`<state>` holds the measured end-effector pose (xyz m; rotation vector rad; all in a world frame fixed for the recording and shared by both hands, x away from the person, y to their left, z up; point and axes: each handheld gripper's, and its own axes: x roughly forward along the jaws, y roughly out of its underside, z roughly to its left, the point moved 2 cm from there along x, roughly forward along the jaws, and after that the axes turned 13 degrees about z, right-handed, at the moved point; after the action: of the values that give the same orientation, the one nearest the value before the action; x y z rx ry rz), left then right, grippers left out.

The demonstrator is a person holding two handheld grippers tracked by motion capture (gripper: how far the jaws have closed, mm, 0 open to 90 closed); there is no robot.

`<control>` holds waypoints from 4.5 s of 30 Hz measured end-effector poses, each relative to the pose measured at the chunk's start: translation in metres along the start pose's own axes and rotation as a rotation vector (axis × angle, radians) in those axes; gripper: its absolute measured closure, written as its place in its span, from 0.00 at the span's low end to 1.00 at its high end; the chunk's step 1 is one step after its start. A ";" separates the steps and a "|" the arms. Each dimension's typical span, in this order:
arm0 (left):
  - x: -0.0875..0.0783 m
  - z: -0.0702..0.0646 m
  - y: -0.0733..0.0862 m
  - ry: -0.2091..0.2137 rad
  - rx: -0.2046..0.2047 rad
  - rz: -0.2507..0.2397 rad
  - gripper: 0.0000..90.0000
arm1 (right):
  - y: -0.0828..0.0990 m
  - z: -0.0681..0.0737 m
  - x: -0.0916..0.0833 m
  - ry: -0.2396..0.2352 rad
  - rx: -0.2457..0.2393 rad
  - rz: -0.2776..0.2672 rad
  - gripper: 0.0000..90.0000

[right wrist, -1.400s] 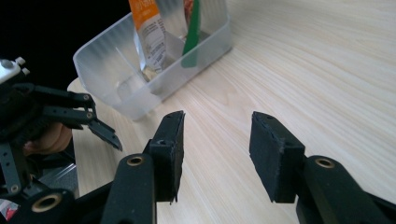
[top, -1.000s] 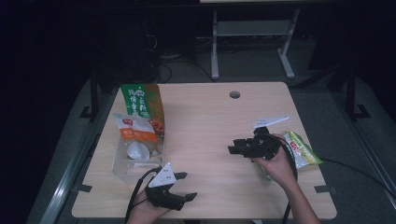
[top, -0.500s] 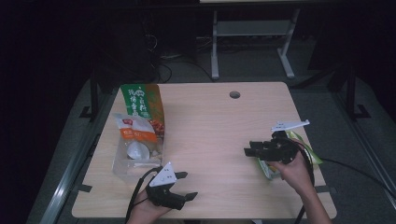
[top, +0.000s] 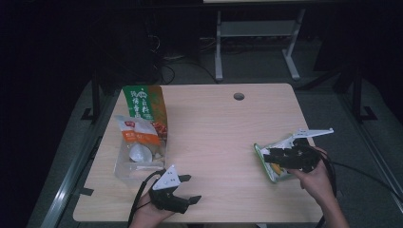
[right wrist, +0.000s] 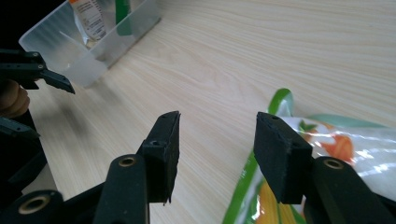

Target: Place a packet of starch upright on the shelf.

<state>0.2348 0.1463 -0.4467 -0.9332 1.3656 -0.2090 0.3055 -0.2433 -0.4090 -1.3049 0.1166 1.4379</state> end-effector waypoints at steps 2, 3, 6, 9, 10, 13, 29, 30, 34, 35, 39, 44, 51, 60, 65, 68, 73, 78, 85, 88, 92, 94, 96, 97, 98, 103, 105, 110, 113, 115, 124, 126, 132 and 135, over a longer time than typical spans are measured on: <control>0.000 0.000 0.000 0.000 0.000 0.001 0.28 | 0.003 -0.002 -0.003 0.008 0.007 -0.005 0.55; 0.001 0.000 0.000 0.001 0.000 0.002 0.28 | 0.005 -0.003 -0.005 0.013 0.008 -0.003 0.55; 0.001 0.000 0.000 0.001 0.001 0.003 0.28 | 0.010 -0.007 -0.009 0.030 0.018 -0.001 0.55; 0.002 -0.001 0.000 0.003 -0.001 0.004 0.28 | 0.015 -0.010 -0.013 0.044 0.030 0.000 0.54; 0.002 -0.001 0.000 0.003 -0.001 0.004 0.28 | 0.015 -0.010 -0.013 0.044 0.030 0.000 0.54; 0.002 -0.001 0.000 0.002 -0.005 0.004 0.28 | 0.023 -0.015 -0.018 0.058 0.044 -0.003 0.54; 0.004 -0.002 -0.001 0.003 -0.003 0.008 0.28 | 0.054 -0.034 -0.037 0.135 0.127 0.003 0.53; 0.004 -0.002 -0.001 0.003 -0.002 0.010 0.28 | 0.056 -0.035 -0.037 0.139 0.135 0.004 0.52; 0.005 -0.003 -0.001 0.003 -0.002 0.011 0.28 | 0.065 -0.039 -0.041 0.155 0.153 0.008 0.52; 0.005 -0.003 -0.001 0.002 -0.001 0.011 0.28 | 0.067 -0.039 -0.041 0.159 0.160 0.006 0.52; 0.005 -0.003 -0.001 0.002 -0.001 0.011 0.28 | 0.076 -0.042 -0.043 0.176 0.193 0.013 0.52; 0.005 -0.002 -0.001 0.003 -0.002 0.012 0.28 | 0.088 -0.048 -0.044 0.190 0.230 0.022 0.51; 0.007 -0.003 -0.002 0.005 0.001 0.013 0.28 | 0.101 -0.056 -0.042 0.200 0.273 0.035 0.49; 0.007 -0.003 -0.002 0.005 -0.001 0.014 0.28 | 0.101 -0.073 -0.032 0.165 0.339 0.014 0.45; 0.008 -0.003 -0.002 0.006 0.002 0.017 0.28 | 0.095 -0.080 -0.023 0.143 0.360 0.017 0.45; 0.008 -0.003 -0.002 0.007 0.003 0.018 0.28 | 0.094 -0.084 -0.019 0.115 0.374 -0.007 0.45; 0.009 -0.004 -0.002 0.007 0.005 0.019 0.28 | 0.090 -0.088 -0.017 0.082 0.381 -0.037 0.49; 0.008 -0.003 -0.002 0.007 0.003 0.018 0.28 | 0.084 -0.093 -0.016 0.075 0.386 -0.047 0.51; 0.010 -0.004 -0.003 0.004 0.007 0.021 0.28 | 0.073 -0.090 -0.010 0.070 0.363 -0.025 0.72; 0.010 -0.005 -0.003 0.004 0.010 0.021 0.28 | 0.066 -0.086 -0.006 0.084 0.352 -0.009 0.76; 0.009 -0.004 -0.003 0.001 0.006 0.016 0.28 | 0.059 -0.083 -0.001 0.111 0.333 0.008 0.86; 0.007 -0.004 -0.003 -0.001 0.008 0.016 0.28 | 0.057 -0.081 0.000 0.128 0.326 0.009 0.91; 0.007 -0.003 -0.003 -0.002 0.007 0.015 0.28 | 0.055 -0.081 0.000 0.135 0.323 0.017 0.91; 0.006 -0.003 -0.003 -0.003 0.007 0.015 0.28 | 0.055 -0.081 0.000 0.139 0.326 0.019 0.89; 0.006 -0.003 -0.003 -0.004 0.007 0.014 0.28 | 0.054 -0.081 0.000 0.143 0.329 0.017 0.85; 0.006 -0.003 -0.004 -0.005 0.007 0.014 0.28 | 0.053 -0.088 0.001 0.133 0.404 -0.008 0.69; 0.007 -0.003 -0.004 -0.004 0.007 0.015 0.28 | 0.052 -0.089 0.002 0.131 0.414 -0.016 0.70; 0.008 -0.004 -0.004 -0.003 0.011 0.017 0.28 | 0.045 -0.087 0.008 0.113 0.420 -0.014 0.88; 0.006 -0.003 -0.004 -0.007 0.006 0.013 0.28 | 0.037 -0.079 0.006 0.190 0.362 0.020 0.94; 0.006 -0.003 -0.004 -0.009 0.005 0.012 0.28 | 0.034 -0.075 0.004 0.203 0.346 0.012 0.96; 0.005 -0.003 -0.004 -0.011 0.006 0.011 0.28 | 0.018 -0.053 -0.007 0.250 0.237 -0.018 0.98; 0.005 -0.003 -0.004 -0.010 0.005 0.011 0.28 | 0.013 -0.045 -0.010 0.257 0.217 -0.021 0.98; 0.005 -0.003 -0.004 -0.009 0.005 0.011 0.28 | 0.002 -0.026 -0.015 0.248 0.137 -0.034 0.99; 0.006 -0.004 -0.004 -0.004 0.002 0.012 0.28 | -0.002 -0.017 -0.017 0.232 0.111 -0.037 0.99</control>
<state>0.2347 0.1380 -0.4480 -0.9233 1.3667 -0.1990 0.3135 -0.2653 -0.4023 -1.3710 0.3206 1.2274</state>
